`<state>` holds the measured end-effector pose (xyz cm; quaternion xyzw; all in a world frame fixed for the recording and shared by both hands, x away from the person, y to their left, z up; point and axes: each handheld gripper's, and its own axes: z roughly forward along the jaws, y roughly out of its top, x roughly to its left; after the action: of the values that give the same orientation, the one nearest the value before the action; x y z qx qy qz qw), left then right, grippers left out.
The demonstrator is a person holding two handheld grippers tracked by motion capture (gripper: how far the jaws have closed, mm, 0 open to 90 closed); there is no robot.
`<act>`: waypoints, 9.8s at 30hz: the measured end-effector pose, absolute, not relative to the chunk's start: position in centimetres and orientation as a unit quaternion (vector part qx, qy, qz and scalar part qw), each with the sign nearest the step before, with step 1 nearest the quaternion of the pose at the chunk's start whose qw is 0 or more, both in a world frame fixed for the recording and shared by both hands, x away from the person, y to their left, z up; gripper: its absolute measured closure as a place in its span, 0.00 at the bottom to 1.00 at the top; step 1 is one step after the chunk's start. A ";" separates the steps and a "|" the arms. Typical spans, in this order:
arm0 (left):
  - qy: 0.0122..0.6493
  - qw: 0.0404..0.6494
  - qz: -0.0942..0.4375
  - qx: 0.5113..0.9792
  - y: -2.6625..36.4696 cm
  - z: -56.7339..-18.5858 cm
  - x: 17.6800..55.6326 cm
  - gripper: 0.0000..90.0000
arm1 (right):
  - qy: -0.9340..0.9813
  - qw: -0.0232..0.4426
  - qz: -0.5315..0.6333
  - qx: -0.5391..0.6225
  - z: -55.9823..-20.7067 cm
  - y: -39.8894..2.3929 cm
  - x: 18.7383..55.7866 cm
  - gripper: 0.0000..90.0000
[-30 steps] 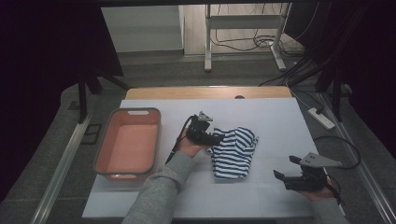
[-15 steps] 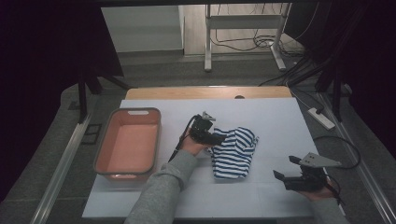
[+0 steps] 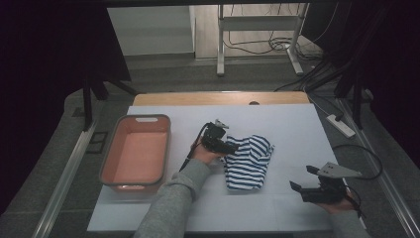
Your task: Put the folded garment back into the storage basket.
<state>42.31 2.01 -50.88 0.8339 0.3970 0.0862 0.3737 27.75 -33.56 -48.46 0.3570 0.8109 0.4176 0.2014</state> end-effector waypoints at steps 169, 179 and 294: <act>0.320 0.580 0.048 0.748 6.2 -40.7 35.2 0.82 | 0.826 0.206 0.395 0.344 -48.6 -33.0 27.8 0.17; 0.317 0.586 0.051 0.744 6.5 -40.3 34.7 0.82 | 0.827 0.206 0.395 0.343 -48.6 -33.0 27.8 0.17; 0.366 0.613 0.131 0.688 17.2 -37.7 31.1 0.82 | 0.830 0.205 0.388 0.344 -48.7 -33.0 27.9 0.17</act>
<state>31.10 17.21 -37.67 0.6876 0.3664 0.1314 0.6130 27.87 -32.96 -48.72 0.3443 0.8299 0.3883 0.2050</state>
